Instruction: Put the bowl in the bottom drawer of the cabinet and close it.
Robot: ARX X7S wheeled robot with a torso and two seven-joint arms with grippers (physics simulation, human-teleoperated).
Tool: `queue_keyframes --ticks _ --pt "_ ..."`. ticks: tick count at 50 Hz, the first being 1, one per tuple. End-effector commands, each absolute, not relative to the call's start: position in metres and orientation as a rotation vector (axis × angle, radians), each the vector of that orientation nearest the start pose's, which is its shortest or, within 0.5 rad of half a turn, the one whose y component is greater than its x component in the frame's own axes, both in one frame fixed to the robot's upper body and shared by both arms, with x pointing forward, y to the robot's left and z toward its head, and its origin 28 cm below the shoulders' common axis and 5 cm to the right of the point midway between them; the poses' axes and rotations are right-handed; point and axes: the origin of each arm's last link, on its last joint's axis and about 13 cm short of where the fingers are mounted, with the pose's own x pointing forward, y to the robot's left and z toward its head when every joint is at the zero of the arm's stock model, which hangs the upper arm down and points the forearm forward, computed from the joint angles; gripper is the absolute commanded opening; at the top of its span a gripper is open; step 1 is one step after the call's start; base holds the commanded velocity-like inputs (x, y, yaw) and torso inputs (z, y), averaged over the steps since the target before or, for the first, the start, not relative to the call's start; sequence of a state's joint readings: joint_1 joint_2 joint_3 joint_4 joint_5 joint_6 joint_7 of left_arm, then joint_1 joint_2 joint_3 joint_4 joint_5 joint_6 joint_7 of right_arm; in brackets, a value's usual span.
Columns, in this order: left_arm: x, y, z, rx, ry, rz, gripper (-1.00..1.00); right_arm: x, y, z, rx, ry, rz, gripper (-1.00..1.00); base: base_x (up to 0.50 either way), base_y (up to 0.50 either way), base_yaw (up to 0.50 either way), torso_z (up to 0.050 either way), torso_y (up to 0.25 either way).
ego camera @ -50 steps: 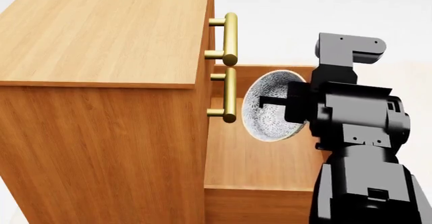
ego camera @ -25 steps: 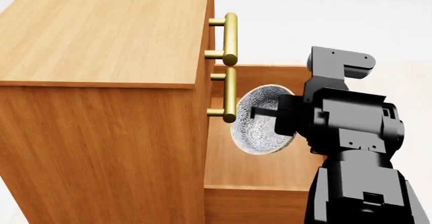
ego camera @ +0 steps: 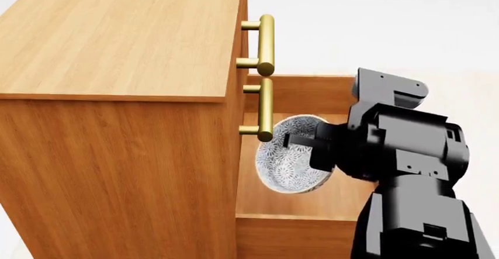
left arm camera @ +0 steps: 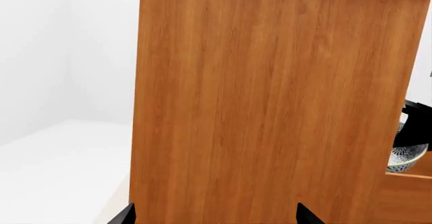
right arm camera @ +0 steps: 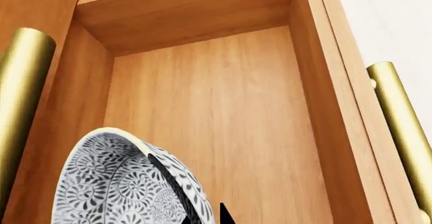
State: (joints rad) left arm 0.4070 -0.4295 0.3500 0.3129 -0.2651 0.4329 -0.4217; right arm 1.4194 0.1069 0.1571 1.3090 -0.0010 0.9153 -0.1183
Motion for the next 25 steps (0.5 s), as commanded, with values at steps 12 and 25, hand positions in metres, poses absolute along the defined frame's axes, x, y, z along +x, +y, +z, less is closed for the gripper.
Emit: queue_keyframes --ticks 12,25 --pt "0.104 0.215 0.033 -0.120 -0.177 -0.018 1.00 0.396 -0.134 0.176 0.244 0.858 0.016 -1.00 0.00 0.00 0.00 0.000 0.000" --pt "0.104 0.215 0.033 -0.119 -0.178 -0.018 1.00 0.394 -0.136 0.171 0.252 0.862 0.021 -1.00 0.00 0.00 0.00 0.000 0.001"
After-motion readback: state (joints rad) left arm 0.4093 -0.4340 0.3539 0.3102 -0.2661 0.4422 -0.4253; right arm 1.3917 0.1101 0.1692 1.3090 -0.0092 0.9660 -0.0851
